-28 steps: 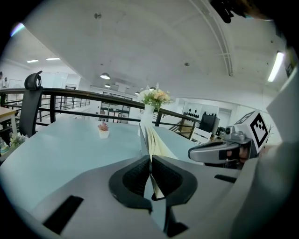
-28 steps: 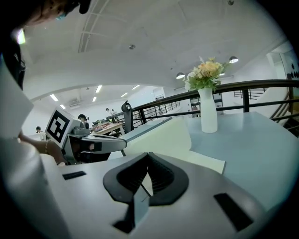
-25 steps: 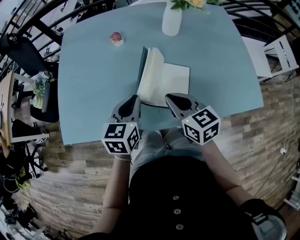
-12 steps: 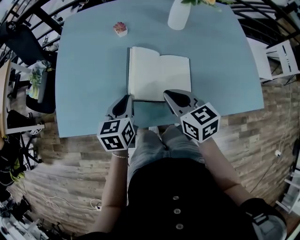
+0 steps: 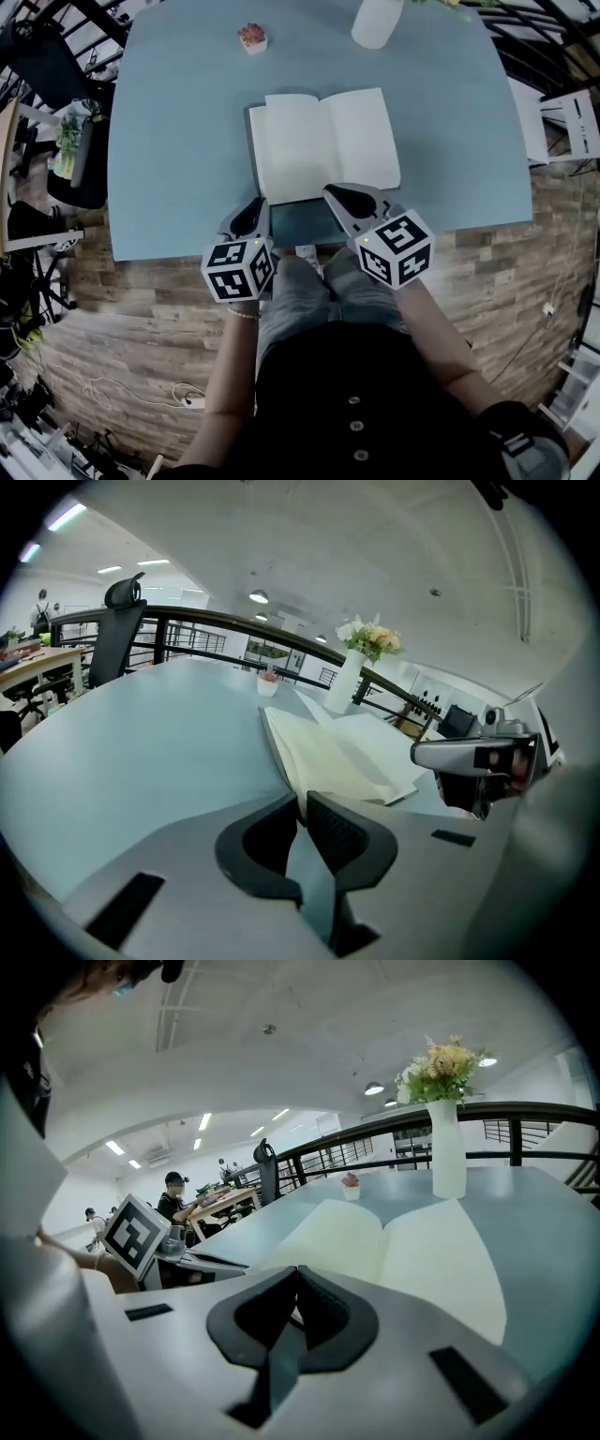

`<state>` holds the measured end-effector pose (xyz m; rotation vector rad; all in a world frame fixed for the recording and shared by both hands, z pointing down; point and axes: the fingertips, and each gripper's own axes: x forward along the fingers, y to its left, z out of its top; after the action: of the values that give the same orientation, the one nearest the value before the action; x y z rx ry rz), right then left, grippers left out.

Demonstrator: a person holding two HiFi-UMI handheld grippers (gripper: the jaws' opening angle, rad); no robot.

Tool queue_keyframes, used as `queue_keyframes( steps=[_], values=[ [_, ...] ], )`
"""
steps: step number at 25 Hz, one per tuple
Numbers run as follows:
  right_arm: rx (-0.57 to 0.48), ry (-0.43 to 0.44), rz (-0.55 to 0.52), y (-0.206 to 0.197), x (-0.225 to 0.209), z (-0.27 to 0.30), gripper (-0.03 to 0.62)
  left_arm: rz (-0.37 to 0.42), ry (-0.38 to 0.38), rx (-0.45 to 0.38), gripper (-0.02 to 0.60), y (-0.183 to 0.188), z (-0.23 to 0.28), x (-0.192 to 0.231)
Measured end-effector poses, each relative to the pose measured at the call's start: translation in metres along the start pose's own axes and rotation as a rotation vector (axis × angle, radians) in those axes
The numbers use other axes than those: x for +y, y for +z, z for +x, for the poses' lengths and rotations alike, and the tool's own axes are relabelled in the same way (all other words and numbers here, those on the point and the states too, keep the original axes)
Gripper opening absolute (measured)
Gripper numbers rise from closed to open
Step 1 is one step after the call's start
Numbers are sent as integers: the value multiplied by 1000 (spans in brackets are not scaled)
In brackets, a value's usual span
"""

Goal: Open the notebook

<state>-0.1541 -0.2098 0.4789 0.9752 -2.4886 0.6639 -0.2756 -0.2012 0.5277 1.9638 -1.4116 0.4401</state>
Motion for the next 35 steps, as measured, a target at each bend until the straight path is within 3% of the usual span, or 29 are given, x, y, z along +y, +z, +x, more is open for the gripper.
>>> queue_keyframes(
  steps=[11,17,25,35],
  values=[
    [37,18,9,-20,7,11,4,63,61,81,46,-19,9,13],
    [54,35,12,-24,21,21,5,57,61,85,48,-21,4,22],
    [31,33,2,-16,24,14,5,71,28,37,72,-2,-6,8],
    [-58,4,-36,18,22,-3,5,112,-69,-48,103,37,-17,-25]
  ],
)
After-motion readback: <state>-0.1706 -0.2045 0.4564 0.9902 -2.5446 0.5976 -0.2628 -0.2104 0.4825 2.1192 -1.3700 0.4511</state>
